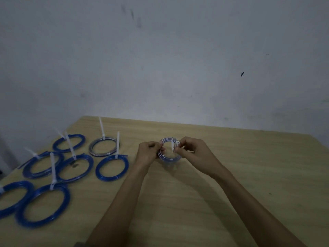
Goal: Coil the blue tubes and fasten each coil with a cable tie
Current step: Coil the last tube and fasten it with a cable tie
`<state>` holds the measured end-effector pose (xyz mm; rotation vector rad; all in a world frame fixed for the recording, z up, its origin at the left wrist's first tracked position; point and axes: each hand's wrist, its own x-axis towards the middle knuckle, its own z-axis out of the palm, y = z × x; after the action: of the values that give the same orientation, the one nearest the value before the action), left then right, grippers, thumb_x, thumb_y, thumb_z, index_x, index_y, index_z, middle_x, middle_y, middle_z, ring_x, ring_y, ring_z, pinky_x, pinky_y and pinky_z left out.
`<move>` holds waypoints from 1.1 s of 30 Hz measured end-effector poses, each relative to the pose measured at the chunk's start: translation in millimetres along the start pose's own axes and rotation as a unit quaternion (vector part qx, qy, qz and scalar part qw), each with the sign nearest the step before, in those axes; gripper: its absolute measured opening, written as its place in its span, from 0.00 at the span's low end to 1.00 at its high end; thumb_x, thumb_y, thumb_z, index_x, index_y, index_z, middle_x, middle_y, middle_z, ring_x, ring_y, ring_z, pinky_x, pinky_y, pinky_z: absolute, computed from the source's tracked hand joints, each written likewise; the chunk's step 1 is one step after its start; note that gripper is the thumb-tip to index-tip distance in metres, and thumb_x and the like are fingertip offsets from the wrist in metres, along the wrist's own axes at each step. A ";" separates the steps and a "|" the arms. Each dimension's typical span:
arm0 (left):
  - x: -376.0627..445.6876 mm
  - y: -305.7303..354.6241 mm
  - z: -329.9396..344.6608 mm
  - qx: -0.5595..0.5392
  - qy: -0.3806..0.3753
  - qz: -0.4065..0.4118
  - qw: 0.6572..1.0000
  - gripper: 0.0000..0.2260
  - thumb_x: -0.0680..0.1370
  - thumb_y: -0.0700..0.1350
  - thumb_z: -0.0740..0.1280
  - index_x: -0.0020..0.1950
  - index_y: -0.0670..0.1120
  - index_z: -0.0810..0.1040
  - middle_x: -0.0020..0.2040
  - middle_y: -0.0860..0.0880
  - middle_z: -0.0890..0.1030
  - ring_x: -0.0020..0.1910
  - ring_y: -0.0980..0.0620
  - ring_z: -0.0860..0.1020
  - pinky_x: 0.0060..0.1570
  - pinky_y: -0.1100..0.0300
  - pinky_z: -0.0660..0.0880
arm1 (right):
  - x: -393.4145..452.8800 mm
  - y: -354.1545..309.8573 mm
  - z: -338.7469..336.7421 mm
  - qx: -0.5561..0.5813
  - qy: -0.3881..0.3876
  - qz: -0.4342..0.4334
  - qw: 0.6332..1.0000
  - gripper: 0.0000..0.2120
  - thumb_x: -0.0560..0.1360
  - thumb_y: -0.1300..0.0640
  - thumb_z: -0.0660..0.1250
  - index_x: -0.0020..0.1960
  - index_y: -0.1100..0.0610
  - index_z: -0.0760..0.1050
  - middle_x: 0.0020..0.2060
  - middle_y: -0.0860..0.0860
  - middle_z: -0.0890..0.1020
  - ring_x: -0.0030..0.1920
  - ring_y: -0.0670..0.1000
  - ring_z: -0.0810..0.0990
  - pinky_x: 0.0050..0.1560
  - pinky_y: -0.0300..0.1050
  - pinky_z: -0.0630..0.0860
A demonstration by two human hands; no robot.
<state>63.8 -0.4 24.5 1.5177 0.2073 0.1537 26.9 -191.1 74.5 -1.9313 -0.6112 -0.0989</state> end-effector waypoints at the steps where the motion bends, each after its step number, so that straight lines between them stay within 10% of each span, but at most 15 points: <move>1: -2.6 -2.4 2.1 0.002 -0.003 -0.004 1.000 0.07 0.80 0.39 0.69 0.42 0.40 0.83 0.35 0.46 0.84 0.36 0.50 0.82 0.40 0.57 0.80 | -3.8 2.2 -0.2 0.005 -0.006 0.000 1.000 0.03 0.78 0.61 0.69 0.46 0.59 0.80 0.43 0.55 0.84 0.43 0.55 0.82 0.50 0.54 0.78; 19: -12.5 -6.5 -4.2 -0.037 -0.153 -0.105 0.982 0.07 0.80 0.39 0.68 0.51 0.37 0.83 0.42 0.42 0.85 0.40 0.50 0.83 0.45 0.56 0.81 | 0.8 50.7 18.9 -0.209 0.003 -0.066 0.976 0.08 0.78 0.56 0.69 0.48 0.42 0.74 0.42 0.39 0.76 0.47 0.40 0.72 0.42 0.36 0.66; 33: -9.5 -13.7 0.5 -0.033 -0.094 -0.128 0.987 0.06 0.78 0.38 0.70 0.49 0.35 0.84 0.46 0.37 0.86 0.45 0.44 0.85 0.51 0.51 0.82 | 21.2 52.5 70.8 -0.011 0.183 0.004 0.983 0.05 0.81 0.58 0.67 0.51 0.56 0.81 0.46 0.50 0.82 0.46 0.46 0.82 0.46 0.39 0.79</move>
<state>54.3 -3.8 11.3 1.4164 0.2415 -0.1858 54.8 -137.6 6.9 -1.8731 -0.3578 -0.4462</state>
